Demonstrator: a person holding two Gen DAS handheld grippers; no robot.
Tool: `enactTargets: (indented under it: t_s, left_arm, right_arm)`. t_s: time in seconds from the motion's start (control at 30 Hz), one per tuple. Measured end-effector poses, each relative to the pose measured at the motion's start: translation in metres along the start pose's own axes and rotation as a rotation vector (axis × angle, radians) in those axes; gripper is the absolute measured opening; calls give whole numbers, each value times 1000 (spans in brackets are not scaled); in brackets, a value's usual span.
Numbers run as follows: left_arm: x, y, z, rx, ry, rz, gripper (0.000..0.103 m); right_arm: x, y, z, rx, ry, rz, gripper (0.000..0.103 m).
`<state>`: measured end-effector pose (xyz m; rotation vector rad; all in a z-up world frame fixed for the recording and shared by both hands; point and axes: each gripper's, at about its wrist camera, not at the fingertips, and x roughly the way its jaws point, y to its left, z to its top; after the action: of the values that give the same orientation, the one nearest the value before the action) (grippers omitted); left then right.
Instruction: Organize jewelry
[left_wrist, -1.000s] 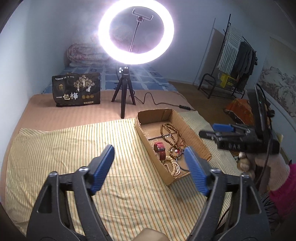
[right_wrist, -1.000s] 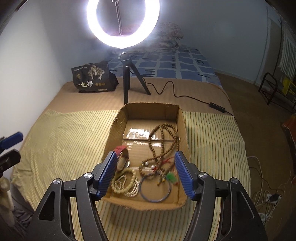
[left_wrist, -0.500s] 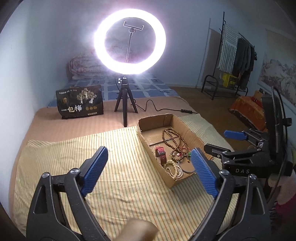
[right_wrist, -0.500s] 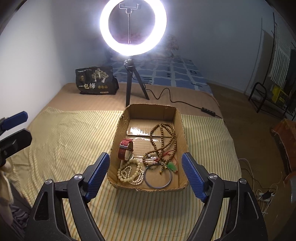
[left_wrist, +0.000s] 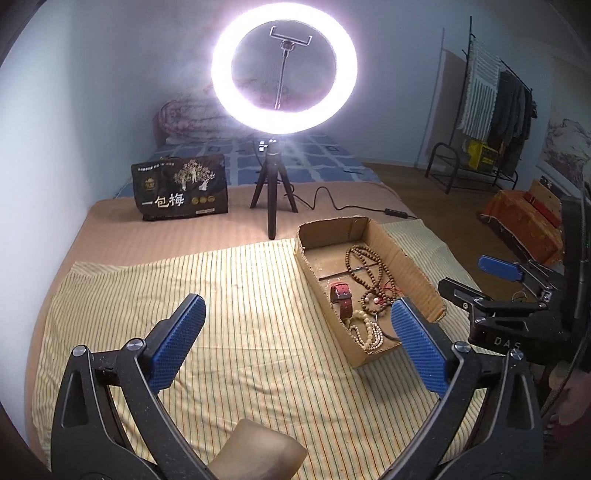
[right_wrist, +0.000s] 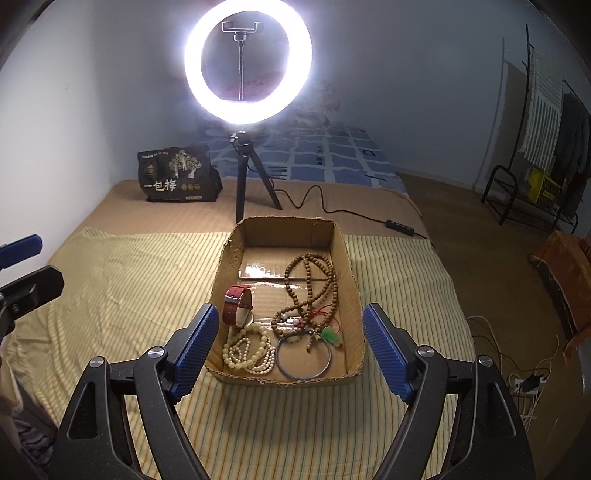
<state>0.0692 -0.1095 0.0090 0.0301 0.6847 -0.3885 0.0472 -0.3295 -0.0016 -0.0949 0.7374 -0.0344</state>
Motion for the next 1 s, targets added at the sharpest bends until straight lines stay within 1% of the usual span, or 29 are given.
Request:
enactTargets:
  t_s: [0.3,0.73,1.0]
  left_arm:
    - [3,0,-1,0,19,18,102]
    - [4,-2,-2,27,21,51,103]
    - [5,-3,-2,32,20,55,103]
  right_arm:
    - [-5,2,-2,-1,-17,-7,80]
    - [-5,1,-1,2,-21,-13,80]
    - [-5,2,-2,5,-15,-14,80]
